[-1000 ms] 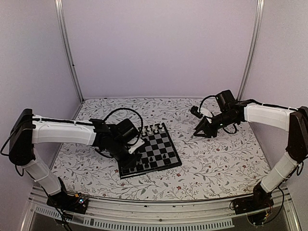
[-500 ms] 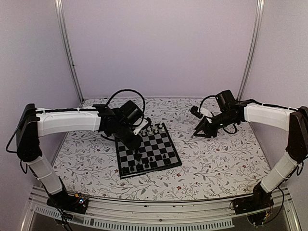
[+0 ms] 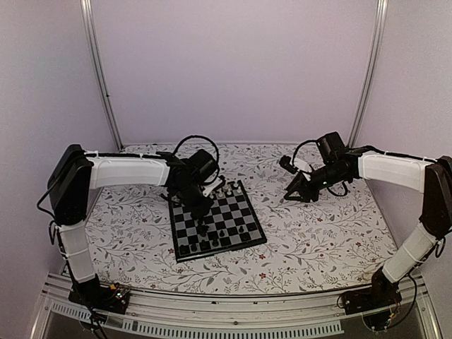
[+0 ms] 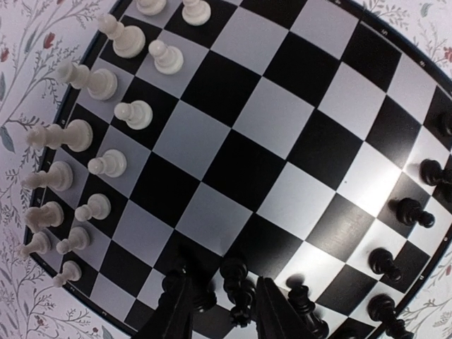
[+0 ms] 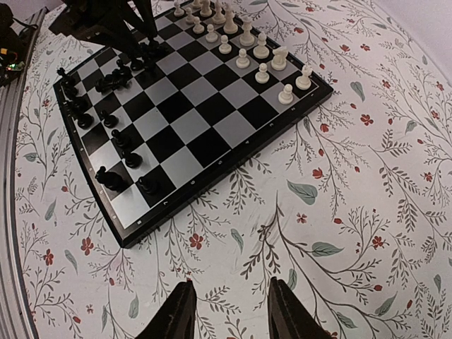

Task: Set up the chess pieces on the board
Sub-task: Pick up the chess piece from the chessboard, then place the chess piece on the chessboard.

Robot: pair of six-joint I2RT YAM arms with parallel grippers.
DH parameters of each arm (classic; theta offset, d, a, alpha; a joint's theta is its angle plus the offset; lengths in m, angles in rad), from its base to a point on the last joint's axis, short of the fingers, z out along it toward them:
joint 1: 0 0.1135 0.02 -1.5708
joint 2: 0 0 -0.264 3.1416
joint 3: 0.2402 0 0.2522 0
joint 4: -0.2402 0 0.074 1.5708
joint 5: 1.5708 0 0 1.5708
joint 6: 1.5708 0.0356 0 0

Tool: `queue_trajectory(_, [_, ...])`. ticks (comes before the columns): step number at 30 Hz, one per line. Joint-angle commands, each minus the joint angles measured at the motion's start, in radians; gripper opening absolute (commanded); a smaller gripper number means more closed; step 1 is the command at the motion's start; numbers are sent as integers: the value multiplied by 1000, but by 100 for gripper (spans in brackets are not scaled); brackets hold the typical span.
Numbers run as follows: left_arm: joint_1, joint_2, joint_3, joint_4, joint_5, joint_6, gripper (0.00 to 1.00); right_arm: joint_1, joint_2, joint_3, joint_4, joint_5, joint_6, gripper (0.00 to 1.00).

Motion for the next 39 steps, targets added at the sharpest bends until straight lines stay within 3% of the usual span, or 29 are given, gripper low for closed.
queue_trajectory(1, [23, 48, 32, -30, 1, 26, 33, -1, 18, -7, -3, -7, -11, 36])
queue_trajectory(6, [31, 73, 40, -33, 9, 30, 31, 0, 23, -7, -2, -7, -14, 37])
queue_trajectory(18, [33, 62, 65, -41, 68, 42, 7, 0, 28, -6, -4, -7, -16, 36])
queue_trajectory(27, [-3, -81, 39, -95, 94, 5, 5, 0, 28, -6, -5, -8, -14, 36])
queue_trajectory(39, [-18, -314, -264, -140, 115, -195, 7, -1, 33, 0, -8, -18, -15, 36])
